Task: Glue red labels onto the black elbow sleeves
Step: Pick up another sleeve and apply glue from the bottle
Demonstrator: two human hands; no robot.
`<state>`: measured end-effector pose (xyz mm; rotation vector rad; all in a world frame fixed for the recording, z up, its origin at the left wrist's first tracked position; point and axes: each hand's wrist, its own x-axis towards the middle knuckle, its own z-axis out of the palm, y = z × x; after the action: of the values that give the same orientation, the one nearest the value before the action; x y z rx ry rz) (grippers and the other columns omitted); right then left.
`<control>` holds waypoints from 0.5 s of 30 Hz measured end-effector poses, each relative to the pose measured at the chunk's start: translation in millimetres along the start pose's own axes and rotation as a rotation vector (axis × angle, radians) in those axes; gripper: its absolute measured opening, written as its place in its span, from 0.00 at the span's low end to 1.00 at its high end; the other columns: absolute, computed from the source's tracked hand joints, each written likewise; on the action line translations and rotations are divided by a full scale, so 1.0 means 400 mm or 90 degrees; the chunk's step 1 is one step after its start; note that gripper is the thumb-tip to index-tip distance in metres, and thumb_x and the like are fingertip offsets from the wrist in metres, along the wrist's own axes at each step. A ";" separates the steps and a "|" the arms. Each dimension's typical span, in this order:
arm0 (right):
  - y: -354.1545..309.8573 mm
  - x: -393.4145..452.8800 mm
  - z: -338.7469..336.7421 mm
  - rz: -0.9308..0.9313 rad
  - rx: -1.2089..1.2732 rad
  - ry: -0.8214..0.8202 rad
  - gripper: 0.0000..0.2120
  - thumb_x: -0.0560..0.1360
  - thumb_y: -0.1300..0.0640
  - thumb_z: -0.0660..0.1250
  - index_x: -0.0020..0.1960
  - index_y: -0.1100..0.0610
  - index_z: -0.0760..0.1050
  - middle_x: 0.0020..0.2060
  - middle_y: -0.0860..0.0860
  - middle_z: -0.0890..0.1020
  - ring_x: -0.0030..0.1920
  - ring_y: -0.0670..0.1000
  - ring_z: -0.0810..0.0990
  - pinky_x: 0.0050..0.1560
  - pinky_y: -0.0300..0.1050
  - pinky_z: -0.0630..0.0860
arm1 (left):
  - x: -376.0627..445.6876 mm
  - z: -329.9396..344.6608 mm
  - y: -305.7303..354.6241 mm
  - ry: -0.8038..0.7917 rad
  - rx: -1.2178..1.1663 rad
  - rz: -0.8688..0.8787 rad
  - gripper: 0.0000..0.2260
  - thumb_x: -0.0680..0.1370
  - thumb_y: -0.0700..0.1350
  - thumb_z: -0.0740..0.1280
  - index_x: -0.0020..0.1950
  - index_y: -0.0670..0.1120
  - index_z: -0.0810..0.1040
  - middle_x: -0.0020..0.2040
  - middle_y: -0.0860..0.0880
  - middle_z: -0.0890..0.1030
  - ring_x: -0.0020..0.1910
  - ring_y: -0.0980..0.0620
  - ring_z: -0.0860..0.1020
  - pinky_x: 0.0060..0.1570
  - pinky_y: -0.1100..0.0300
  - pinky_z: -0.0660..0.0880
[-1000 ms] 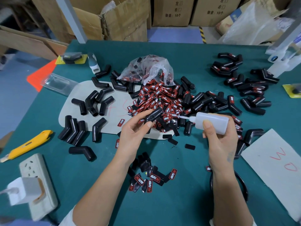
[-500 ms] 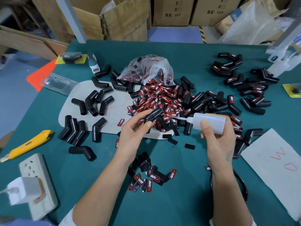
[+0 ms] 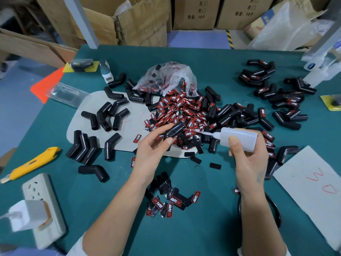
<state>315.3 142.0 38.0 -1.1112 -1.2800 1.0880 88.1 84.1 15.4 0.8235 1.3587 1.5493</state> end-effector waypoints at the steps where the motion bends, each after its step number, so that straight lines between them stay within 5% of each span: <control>1: -0.001 -0.002 0.001 -0.001 -0.004 -0.008 0.07 0.79 0.49 0.72 0.56 0.47 0.77 0.47 0.41 0.83 0.42 0.46 0.79 0.43 0.34 0.76 | -0.001 0.000 0.000 -0.001 0.001 -0.001 0.17 0.78 0.43 0.73 0.63 0.60 0.85 0.59 0.51 0.87 0.55 0.51 0.84 0.58 0.62 0.78; 15: -0.003 -0.002 0.001 0.002 -0.011 0.003 0.10 0.77 0.45 0.72 0.55 0.46 0.77 0.48 0.43 0.83 0.41 0.48 0.79 0.42 0.35 0.76 | -0.005 0.000 0.004 -0.004 -0.005 -0.002 0.19 0.81 0.36 0.72 0.63 0.59 0.86 0.58 0.51 0.87 0.54 0.52 0.84 0.57 0.64 0.78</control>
<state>315.0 141.2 39.1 -1.1291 -1.2863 1.0777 88.6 82.3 16.9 0.8209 1.3474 1.5473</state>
